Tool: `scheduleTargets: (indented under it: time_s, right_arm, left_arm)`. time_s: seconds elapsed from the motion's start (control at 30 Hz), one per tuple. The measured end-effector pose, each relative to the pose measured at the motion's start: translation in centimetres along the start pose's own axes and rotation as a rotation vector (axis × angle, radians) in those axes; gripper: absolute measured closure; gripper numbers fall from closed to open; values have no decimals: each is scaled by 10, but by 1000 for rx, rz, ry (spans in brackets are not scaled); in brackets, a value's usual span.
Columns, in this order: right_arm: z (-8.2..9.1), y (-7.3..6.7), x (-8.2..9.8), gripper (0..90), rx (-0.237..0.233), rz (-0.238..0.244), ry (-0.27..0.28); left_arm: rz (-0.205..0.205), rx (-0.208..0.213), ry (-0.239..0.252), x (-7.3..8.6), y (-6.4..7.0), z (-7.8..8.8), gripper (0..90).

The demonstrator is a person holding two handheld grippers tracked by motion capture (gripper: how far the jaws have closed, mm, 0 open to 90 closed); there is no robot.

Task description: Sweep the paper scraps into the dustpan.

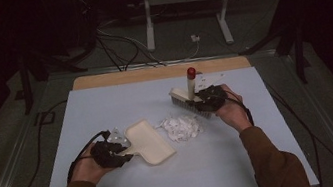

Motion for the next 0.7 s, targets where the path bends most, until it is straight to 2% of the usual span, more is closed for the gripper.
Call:
scheduleTargets:
  time_s: [0.17, 0.3, 0.43, 0.7]
  right_arm:
    - [-11, -6, 4, 675, -37, 29, -37]
    - [-17, -15, 6, 675, -81, 87, -85]
    - [-17, -23, 4, 675, -144, 109, -85]
    - [-9, -34, 4, 675, -238, 165, -77]
  left_arm:
    - [3, 11, 3, -1, -1, -4, 663]
    - [4, 19, 1, -3, -1, -5, 663]
    - [2, 26, 1, -3, -2, -6, 663]
    - [-10, 37, -3, -5, 1, -8, 663]
Point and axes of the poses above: each handheld gripper's, and its own axes: z roughly backward along the jaws, x roughly out of its underside, y roughly to its right, the point moved 6 cm from there along -z, roughly forward along the jaws, and after that the axes turned 14 degrees about y, right-handed, at the moved point
